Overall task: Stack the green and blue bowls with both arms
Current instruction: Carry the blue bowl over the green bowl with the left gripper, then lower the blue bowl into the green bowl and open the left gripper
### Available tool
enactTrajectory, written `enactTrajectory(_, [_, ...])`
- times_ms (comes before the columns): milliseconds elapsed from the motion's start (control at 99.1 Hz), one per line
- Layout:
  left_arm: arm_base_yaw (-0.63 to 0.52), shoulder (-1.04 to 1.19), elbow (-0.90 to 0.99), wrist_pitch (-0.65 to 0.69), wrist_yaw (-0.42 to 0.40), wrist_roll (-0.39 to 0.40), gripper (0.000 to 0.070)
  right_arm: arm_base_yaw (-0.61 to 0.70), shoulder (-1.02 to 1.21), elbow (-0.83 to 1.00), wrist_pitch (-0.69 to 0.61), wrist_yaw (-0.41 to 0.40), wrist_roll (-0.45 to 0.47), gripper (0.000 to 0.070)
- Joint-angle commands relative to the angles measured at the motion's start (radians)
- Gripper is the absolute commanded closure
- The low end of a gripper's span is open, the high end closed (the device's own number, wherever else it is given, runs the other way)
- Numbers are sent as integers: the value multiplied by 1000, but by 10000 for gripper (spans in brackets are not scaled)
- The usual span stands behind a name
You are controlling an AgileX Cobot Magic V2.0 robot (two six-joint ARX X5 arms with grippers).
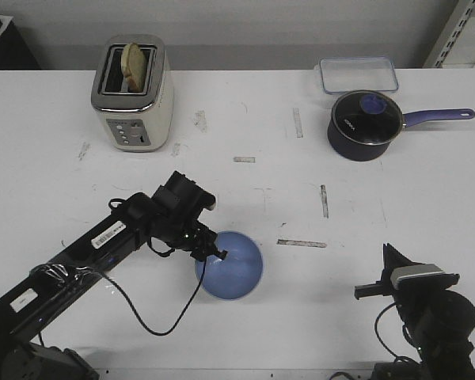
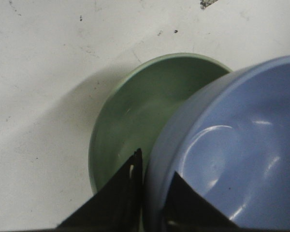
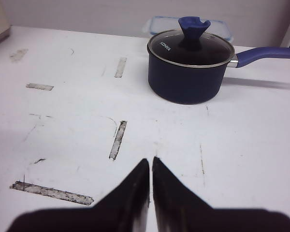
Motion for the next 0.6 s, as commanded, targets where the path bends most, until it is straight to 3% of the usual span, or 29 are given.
enactTrajectory(0, [-9,29,16,2,1,7,699,2,6,0,9,0,-4,700])
enactTrajectory(333, [-9,40,16,9,1,40,679,2,6,0,9,0,-4,700])
enactTrajectory(404, [-9,40,16,9,2,40,561,2,6,0,9,0,-4,700])
enactTrajectory(525, [-9,38,19,5,2,40,234,2,6,0,9,0,-4,700])
enactTrajectory(585, [-9,35,29,-6,1,40,105,2,6,0,9,0,-4,700])
